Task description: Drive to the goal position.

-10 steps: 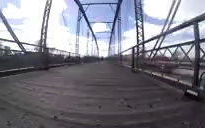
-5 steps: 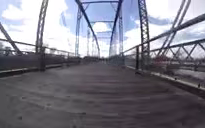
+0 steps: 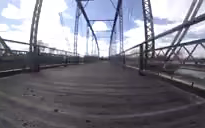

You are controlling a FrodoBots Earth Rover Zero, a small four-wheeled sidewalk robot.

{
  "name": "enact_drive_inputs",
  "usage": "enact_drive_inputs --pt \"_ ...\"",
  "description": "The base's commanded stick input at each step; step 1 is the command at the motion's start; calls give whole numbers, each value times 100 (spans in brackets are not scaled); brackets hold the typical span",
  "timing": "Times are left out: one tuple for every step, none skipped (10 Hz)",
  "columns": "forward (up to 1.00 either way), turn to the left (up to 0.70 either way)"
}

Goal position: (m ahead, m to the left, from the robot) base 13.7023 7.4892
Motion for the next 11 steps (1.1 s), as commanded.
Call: enact_drive_inputs --pt "100 0" --pt "100 0" --pt "100 0" --pt "100 0" --pt "100 0" --pt "100 0" --pt "100 0" --pt "100 0" --pt "100 0" --pt "100 0" --pt "100 0"
